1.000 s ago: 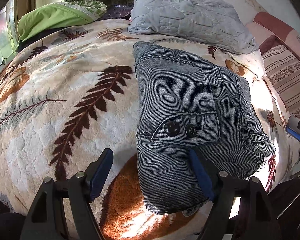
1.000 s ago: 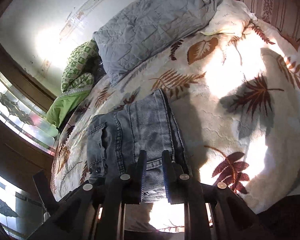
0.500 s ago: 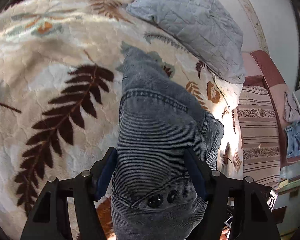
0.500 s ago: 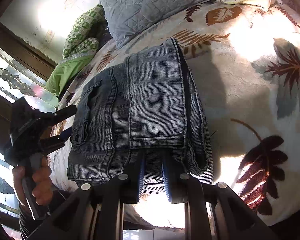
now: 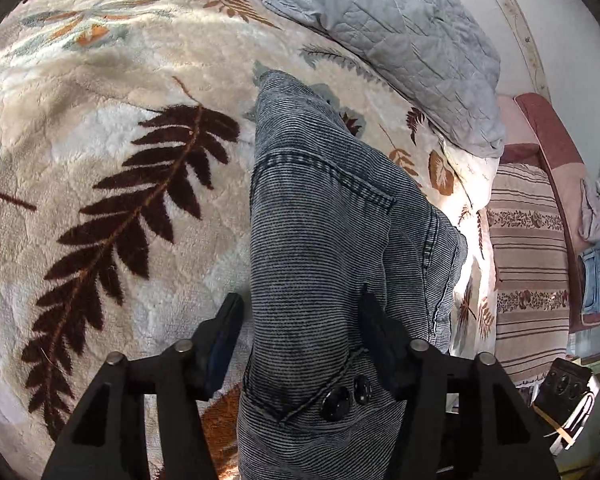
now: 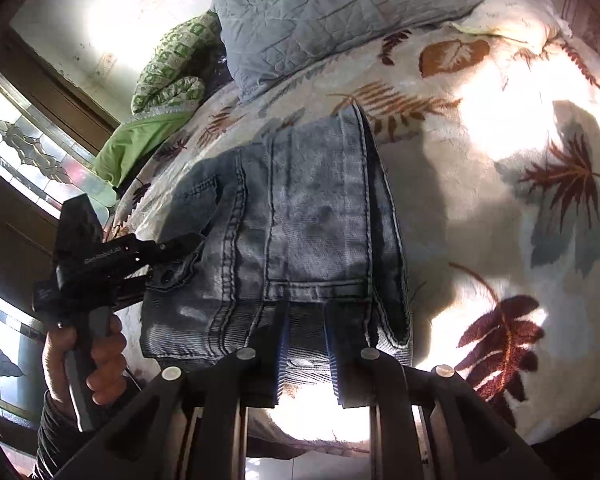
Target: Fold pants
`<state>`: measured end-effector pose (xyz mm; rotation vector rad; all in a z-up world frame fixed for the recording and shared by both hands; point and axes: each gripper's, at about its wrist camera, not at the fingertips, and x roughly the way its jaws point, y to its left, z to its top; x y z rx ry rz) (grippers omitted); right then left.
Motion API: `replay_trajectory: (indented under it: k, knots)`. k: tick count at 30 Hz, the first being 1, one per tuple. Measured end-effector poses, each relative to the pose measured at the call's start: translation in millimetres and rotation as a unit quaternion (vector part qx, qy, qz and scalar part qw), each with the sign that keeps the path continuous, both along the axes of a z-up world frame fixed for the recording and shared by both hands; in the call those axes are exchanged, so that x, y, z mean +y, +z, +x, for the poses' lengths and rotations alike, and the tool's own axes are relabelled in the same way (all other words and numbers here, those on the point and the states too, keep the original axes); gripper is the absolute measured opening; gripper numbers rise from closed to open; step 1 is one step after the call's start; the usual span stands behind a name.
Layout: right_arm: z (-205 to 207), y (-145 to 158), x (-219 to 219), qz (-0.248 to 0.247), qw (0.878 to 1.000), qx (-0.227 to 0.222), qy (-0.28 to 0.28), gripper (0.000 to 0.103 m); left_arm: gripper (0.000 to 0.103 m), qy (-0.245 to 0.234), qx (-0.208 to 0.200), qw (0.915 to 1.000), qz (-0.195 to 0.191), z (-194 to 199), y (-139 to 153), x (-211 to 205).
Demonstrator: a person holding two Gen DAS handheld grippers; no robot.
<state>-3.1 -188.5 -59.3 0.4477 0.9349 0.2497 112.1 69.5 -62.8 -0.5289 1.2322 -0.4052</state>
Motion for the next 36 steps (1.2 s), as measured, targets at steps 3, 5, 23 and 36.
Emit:
replay_trajectory:
  k: [3, 5, 23, 36]
  knots:
    - [14.9, 20.2, 5.5, 0.017, 1.000, -0.019, 0.018, 0.021, 0.062, 0.015, -0.011, 0.9995, -0.026, 2.1, 10.2, 13.7]
    - [35.1, 9.7, 9.5, 0.014, 0.999, 0.007, 0.031, 0.026, 0.064, 0.034, -0.017, 0.9974, -0.061, 6.3, 17.9, 28.3]
    - [37.4, -37.9, 2.0, 0.045, 0.997, 0.027, 0.052, 0.026, 0.013, 0.005, -0.059, 0.9982, 0.010, 85.0, 38.3, 2.4]
    - [32.8, -8.0, 4.9, 0.027, 0.998, 0.005, 0.048, 0.026, 0.064, 0.021, -0.133, 0.9866, 0.092, 53.8, 57.0, 17.1]
